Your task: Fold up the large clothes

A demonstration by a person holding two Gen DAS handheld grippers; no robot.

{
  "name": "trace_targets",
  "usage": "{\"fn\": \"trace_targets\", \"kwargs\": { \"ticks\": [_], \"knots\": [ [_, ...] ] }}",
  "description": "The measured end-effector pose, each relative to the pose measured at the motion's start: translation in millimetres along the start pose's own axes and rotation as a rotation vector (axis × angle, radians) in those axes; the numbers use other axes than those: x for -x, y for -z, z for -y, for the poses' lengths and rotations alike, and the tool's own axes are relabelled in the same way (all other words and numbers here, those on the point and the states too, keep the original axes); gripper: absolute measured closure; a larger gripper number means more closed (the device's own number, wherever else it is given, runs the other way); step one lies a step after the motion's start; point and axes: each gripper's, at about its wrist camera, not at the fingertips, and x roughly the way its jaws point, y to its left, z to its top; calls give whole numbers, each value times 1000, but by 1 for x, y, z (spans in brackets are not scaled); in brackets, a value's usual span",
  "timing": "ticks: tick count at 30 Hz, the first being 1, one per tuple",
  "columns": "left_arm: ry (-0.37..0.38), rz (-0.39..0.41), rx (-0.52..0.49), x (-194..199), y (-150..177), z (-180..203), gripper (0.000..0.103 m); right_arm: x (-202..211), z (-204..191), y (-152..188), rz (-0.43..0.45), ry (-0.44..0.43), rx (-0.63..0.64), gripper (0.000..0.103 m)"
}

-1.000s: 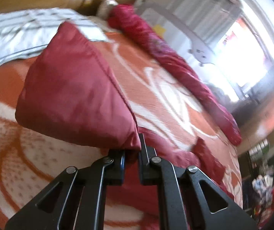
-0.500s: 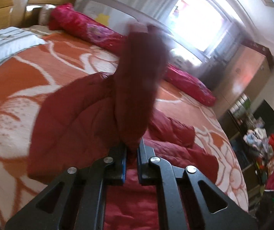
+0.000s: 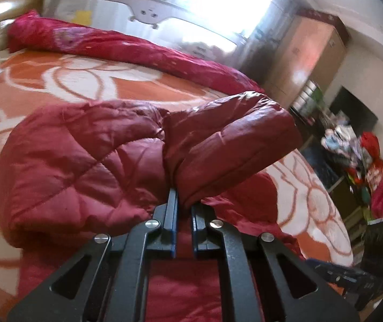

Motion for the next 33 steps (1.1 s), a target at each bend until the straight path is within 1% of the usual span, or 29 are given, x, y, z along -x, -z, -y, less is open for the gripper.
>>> {"fn": "trace_targets", "kwargs": {
  "ticks": [4, 5, 6, 8, 12, 14, 18, 23, 25, 26, 27, 28, 29, 30, 31, 33],
  "knots": [
    [-1, -52, -68, -27, 14, 34, 97, 4, 10, -15, 19, -31, -38, 30],
    [-5, -63, -82, -32, 18, 38, 97, 3, 13, -20, 20, -43, -49, 28],
    [-10, -76, -97, -38, 23, 44, 97, 2, 14, -23, 19, -56, -59, 20],
    [-21, -99, -125, -50, 32, 52, 97, -4, 20, -33, 12, -92, -98, 14],
    [-43, -132, -178, -61, 47, 60, 97, -28, 32, -52, -26, -152, -167, 13],
    [-45, -142, -190, -63, 52, 62, 97, -40, 36, -62, -36, -165, -188, 13],
    [-33, -150, -196, -62, 54, 65, 97, -68, 46, -78, -51, -157, -227, 13],
    [-29, -175, -205, -70, 57, 68, 97, -102, 56, -91, -85, -179, -275, 13],
    [-29, -188, -206, -72, 59, 69, 97, -115, 58, -95, -98, -179, -285, 19],
    [-30, -197, -203, -73, 60, 68, 97, -121, 59, -96, -109, -179, -287, 34],
    [-32, -202, -200, -73, 61, 67, 96, -125, 59, -97, -119, -168, -286, 64],
    [-32, -216, -197, -72, 61, 67, 93, -129, 59, -97, -127, -151, -283, 78],
    [-23, -233, -191, -70, 63, 65, 88, -129, 58, -97, -125, -139, -281, 84],
    [-15, -246, -182, -69, 64, 62, 83, -129, 58, -98, -117, -133, -274, 87],
    [-3, -262, -165, -62, 64, 59, 82, -127, 57, -99, -107, -129, -262, 89],
    [5, -258, -146, -48, 65, 54, 81, -122, 52, -99, -87, -119, -237, 90]
  ]
}}
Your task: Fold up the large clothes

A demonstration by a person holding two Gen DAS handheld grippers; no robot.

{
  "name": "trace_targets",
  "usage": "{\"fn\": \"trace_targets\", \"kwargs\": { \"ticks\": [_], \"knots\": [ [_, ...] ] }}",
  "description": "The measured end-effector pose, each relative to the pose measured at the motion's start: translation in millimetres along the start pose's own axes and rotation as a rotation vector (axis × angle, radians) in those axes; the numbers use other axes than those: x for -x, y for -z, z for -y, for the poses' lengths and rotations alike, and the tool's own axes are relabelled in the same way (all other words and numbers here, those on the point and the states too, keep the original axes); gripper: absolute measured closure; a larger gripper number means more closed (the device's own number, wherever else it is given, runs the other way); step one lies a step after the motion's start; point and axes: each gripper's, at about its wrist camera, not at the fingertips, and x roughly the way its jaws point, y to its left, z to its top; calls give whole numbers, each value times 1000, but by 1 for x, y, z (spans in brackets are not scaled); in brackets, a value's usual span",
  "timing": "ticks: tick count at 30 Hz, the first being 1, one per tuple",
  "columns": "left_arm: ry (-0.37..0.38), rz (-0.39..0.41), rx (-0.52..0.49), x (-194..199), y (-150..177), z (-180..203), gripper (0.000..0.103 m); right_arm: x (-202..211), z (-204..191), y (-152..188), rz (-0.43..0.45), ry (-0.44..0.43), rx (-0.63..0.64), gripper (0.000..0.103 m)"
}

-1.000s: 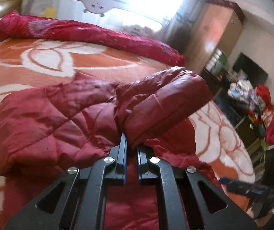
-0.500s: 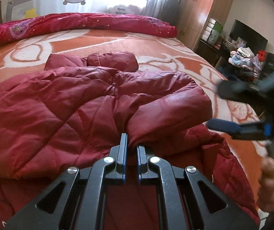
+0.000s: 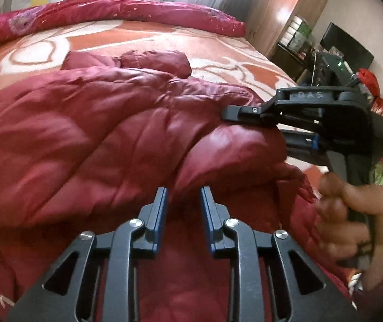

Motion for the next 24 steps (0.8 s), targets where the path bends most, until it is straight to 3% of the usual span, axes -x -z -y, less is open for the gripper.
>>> {"fn": "trace_targets", "kwargs": {
  "ticks": [5, 11, 17, 24],
  "knots": [
    [-52, 73, 48, 40, -3, -24, 81, 16, -10, 1, 30, 17, 51, 92],
    [-177, 130, 183, 63, -29, -90, 81, 56, -19, 5, 115, 23, 112, 94],
    [-172, 52, 256, 34, -32, -136, 81, 52, 0, 7, 107, 123, 133, 94],
    [-197, 3, 209, 7, -20, -134, 81, 26, 24, 13, 87, 228, 171, 93]
  ]
}}
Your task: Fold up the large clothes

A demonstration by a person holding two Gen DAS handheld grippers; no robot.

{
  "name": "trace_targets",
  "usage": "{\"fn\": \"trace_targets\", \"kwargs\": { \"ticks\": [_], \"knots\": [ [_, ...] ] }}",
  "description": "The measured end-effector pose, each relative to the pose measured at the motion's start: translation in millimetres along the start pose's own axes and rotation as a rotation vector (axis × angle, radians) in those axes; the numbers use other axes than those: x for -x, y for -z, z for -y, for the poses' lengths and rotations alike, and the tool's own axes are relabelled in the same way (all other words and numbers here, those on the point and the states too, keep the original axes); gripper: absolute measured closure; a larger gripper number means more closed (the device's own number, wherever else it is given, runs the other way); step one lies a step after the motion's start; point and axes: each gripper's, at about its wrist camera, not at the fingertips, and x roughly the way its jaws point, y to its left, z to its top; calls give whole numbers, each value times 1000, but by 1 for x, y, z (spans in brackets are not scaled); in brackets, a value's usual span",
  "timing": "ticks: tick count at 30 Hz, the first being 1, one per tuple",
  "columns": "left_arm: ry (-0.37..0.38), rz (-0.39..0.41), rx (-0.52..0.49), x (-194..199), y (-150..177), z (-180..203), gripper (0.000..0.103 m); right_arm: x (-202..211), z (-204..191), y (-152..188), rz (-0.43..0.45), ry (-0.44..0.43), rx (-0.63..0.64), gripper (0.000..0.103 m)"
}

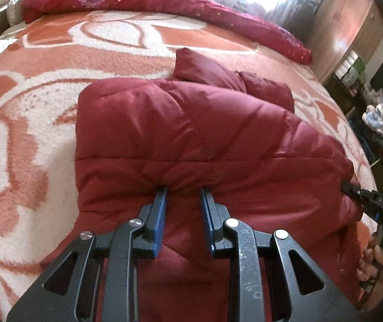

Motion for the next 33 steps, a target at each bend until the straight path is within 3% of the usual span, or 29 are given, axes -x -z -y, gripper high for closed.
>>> {"fn": "trace_targets", "kwargs": {
  "ticks": [4, 7, 10, 12, 14, 16, 18, 21, 26, 29, 33],
  "knots": [
    [-7, -13, -2, -6, 0, -1, 81, -4, 6, 3, 5, 46, 11, 88],
    [-17, -18, -7, -8, 0, -1, 81, 10, 4, 2, 21, 92, -4, 75],
    [-26, -15, -12, -10, 0, 0, 81, 47, -22, 4, 164, 163, 57, 71],
    [-30, -9, -12, -11, 1, 0, 81, 62, -44, 7, 219, 130, 117, 67],
    [-34, -9, -14, -12, 1, 0, 81, 53, -68, 9, 167, 83, 204, 59],
    [-39, -11, -18, -12, 1, 1, 81, 36, -81, 13, 108, 73, 257, 59],
    [-48, -10, -31, -12, 1, 3, 80, 13, -80, 18, 45, 126, 283, 59],
    [-69, -4, -58, -12, 3, 6, 80, -8, -53, 21, -10, 195, 220, 62],
    [-80, -7, -95, -2, 1, 14, 80, -17, -30, 25, -45, 230, 207, 63],
    [-36, 6, -109, 8, 0, 18, 80, -20, -28, 23, -56, 234, 203, 63],
    [-90, -49, -126, -6, 3, 16, 80, -20, -24, 25, -53, 227, 196, 63]
  ]
}}
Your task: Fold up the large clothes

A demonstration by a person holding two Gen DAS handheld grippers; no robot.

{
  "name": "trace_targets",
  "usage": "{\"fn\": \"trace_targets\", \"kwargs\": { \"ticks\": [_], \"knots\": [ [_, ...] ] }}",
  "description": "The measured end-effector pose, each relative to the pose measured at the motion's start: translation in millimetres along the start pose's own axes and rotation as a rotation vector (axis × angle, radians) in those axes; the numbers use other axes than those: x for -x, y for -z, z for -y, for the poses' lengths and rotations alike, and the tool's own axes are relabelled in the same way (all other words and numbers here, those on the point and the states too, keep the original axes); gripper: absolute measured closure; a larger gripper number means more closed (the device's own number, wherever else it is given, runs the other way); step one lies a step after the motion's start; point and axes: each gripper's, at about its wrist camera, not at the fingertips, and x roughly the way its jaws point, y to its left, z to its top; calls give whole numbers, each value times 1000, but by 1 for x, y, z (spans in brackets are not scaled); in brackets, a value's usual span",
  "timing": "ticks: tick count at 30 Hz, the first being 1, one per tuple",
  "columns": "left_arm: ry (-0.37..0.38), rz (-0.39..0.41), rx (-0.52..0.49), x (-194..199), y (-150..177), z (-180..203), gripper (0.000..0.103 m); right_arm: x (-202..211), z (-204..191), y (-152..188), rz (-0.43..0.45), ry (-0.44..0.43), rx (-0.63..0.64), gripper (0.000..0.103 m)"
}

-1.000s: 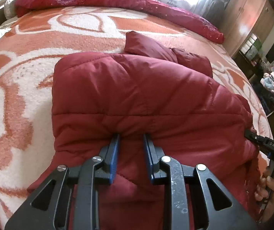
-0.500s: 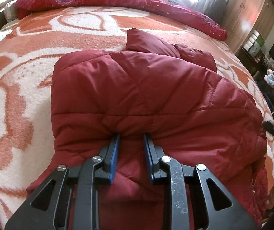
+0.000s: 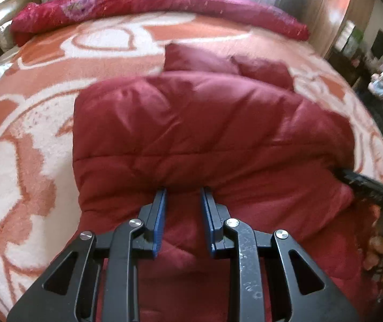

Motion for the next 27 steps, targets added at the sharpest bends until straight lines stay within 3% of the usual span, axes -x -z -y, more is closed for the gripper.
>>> {"fn": "trace_targets", "kwargs": {
  "ticks": [6, 12, 17, 27],
  "knots": [
    [64, -26, 68, -13, -1, -15, 80, -2, -1, -4, -9, -15, -27, 62],
    [37, -27, 44, -15, 0, -10, 80, 21, -3, -5, 24, -13, -52, 63],
    [21, -27, 33, -15, -1, -6, 80, 0, -4, 1, -13, 13, 0, 63],
    [40, 8, 79, 37, 19, -23, 80, 0, 0, 2, -13, -10, -19, 63]
  ]
}}
